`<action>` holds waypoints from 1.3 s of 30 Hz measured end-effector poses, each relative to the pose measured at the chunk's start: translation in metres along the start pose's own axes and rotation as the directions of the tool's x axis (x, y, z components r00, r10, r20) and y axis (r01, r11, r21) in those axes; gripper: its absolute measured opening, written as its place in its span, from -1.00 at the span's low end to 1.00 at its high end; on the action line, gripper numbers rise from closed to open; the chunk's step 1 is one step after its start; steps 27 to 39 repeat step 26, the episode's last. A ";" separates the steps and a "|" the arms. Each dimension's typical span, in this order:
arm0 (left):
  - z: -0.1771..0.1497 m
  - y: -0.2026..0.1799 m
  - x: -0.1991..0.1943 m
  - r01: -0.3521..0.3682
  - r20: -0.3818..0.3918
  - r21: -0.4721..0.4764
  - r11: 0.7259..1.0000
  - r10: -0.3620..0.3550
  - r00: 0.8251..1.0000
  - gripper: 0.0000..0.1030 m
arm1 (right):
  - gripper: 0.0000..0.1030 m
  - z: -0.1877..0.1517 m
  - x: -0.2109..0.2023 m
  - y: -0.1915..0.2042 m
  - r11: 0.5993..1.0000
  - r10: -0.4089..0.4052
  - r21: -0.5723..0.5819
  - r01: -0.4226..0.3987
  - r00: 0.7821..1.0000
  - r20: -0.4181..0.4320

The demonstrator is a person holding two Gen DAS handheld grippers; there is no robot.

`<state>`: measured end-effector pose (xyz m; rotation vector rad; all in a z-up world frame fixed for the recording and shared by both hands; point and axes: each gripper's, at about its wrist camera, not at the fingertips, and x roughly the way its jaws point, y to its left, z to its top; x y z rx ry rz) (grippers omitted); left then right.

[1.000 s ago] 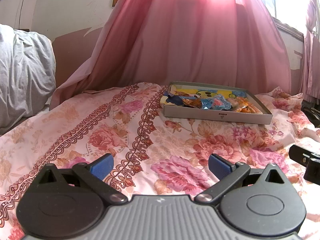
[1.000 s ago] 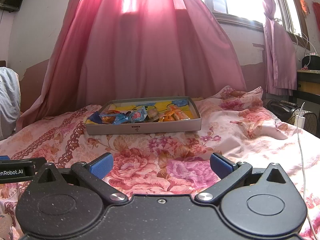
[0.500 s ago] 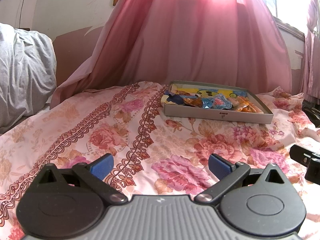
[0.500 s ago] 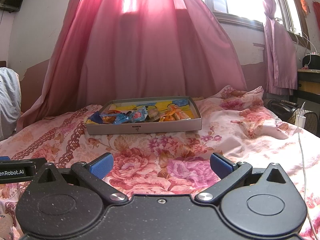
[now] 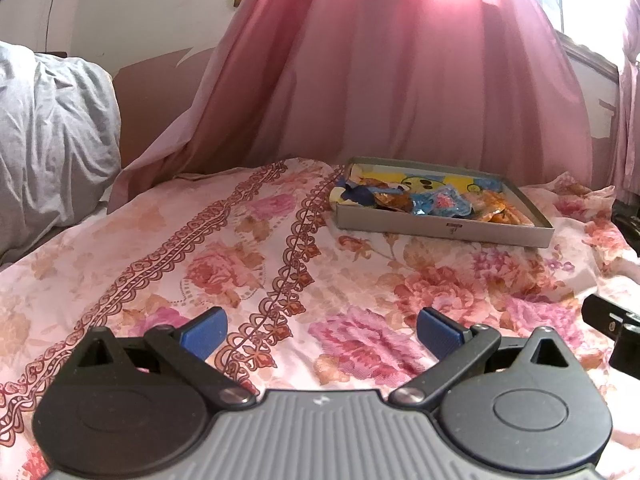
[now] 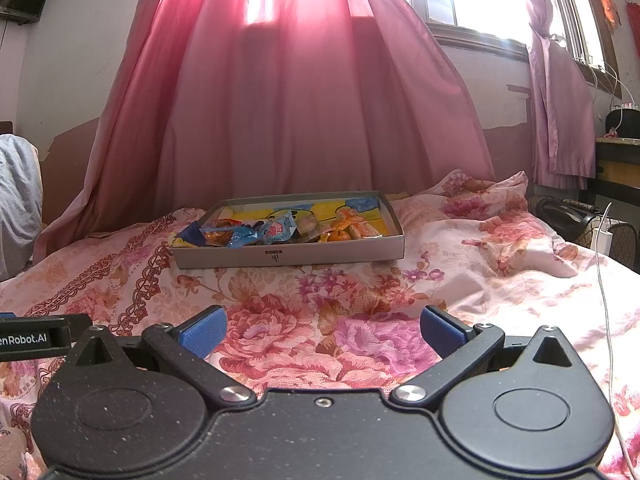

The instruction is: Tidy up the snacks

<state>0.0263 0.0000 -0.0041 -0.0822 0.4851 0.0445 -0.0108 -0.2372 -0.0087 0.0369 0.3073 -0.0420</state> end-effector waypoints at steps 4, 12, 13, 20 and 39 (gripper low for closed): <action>0.000 -0.001 0.000 0.000 0.000 0.005 1.000 0.000 1.000 0.99 | 0.99 0.000 0.000 0.000 1.000 0.000 0.001 0.000 1.000 -0.001; 0.000 -0.002 0.000 -0.001 -0.001 0.009 1.000 0.001 1.000 0.99 | 0.99 0.000 0.000 0.001 1.000 0.000 0.001 0.000 1.000 -0.001; 0.000 -0.002 0.000 -0.002 -0.001 0.009 1.000 0.002 1.000 0.99 | 0.99 -0.001 0.000 0.001 1.000 0.000 0.001 0.000 1.000 -0.001; 0.000 -0.002 0.001 -0.010 -0.001 0.011 1.000 0.010 1.000 0.99 | 0.99 0.000 0.000 0.001 1.000 0.000 0.001 0.000 1.000 -0.002; 0.000 -0.002 0.001 -0.012 0.000 0.013 1.000 0.012 1.000 0.99 | 0.99 0.000 0.000 0.001 1.000 -0.001 0.001 0.001 1.000 -0.002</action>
